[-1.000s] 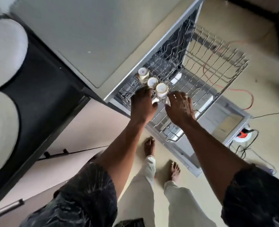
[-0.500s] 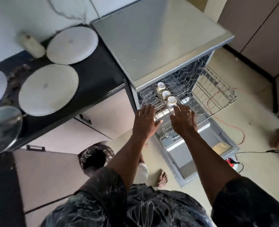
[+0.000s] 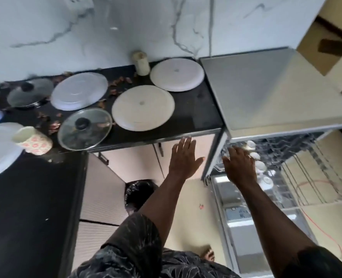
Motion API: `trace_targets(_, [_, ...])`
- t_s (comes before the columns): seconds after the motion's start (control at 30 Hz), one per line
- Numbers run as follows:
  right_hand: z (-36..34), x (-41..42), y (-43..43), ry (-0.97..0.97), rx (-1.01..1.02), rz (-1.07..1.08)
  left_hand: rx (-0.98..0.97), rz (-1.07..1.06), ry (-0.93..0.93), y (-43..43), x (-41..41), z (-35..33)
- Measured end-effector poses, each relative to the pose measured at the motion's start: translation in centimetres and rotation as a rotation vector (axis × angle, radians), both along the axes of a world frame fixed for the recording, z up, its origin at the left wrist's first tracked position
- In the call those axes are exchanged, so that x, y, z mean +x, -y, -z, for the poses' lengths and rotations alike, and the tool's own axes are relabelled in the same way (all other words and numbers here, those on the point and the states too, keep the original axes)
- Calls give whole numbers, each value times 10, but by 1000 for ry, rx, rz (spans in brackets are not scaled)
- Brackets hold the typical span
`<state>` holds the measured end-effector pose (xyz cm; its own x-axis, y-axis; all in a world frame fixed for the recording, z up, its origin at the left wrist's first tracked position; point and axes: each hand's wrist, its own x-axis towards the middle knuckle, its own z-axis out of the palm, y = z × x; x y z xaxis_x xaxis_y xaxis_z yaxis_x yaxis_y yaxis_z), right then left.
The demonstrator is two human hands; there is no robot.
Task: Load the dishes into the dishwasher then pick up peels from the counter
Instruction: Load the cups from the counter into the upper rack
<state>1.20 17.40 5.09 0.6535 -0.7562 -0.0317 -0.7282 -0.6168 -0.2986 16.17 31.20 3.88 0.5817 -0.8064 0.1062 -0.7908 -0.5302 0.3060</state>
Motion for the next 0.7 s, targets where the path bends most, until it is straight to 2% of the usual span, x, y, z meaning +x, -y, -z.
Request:
trace_targets(0.23, [-11,130,-64,81,-40,-208,-89,-207,-45,-86,90,-17])
trace_targets(0.4, [-17,210,-114,147,-60,-355,-135,-315,21,-145,152,-20])
trace_targets(0.5, [-18,249,-141,160,-74,-417,-149,-399,-15,-177,175,-25])
trace_targets(0.7, [-23,318,-195,188,-66,-629,-108,-576,28,-237,207,-16])
